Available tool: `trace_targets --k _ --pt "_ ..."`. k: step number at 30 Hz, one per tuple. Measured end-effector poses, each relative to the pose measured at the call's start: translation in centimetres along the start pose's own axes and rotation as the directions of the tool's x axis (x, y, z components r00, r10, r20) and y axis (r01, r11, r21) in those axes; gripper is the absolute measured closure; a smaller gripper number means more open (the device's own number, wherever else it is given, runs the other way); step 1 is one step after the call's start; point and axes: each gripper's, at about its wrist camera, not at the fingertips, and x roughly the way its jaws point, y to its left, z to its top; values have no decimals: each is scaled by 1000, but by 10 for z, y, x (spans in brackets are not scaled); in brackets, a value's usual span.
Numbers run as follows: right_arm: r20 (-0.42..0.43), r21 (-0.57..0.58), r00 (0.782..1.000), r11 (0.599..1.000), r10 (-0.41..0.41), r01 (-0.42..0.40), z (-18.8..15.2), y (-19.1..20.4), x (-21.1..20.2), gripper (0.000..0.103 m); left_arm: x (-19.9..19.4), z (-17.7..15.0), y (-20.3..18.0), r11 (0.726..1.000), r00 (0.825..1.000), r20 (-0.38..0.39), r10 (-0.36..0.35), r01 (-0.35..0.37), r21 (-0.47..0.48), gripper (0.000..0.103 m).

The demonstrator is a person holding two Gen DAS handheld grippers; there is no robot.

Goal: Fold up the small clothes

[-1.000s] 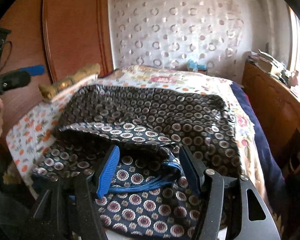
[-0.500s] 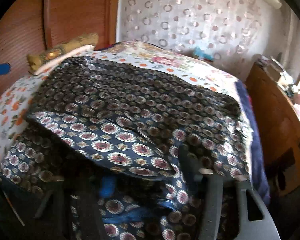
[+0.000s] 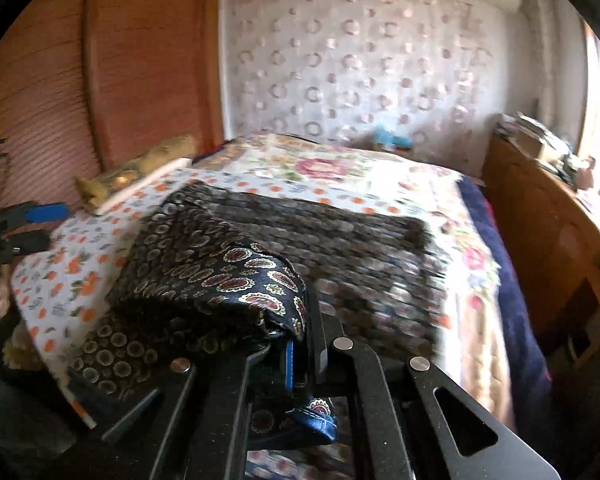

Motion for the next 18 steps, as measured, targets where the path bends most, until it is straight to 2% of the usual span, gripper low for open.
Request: trace_targets --k 5,10,15,18 --pt "-43 27 997 998 -58 59 -14 -5 -2 99 0 2 -5 1000 1000 5 -7 7 11 28" --pt "-107 66 993 996 -55 62 -29 -3 5 99 2 3 -7 1000 1000 6 -11 10 19 28" --pt "-111 84 992 993 -68 77 -34 4 7 99 4 4 -7 1000 1000 1 -7 7 18 28" --pt "-117 66 989 993 -94 102 -37 6 -4 93 4 4 -7 1000 1000 4 -5 5 23 28"
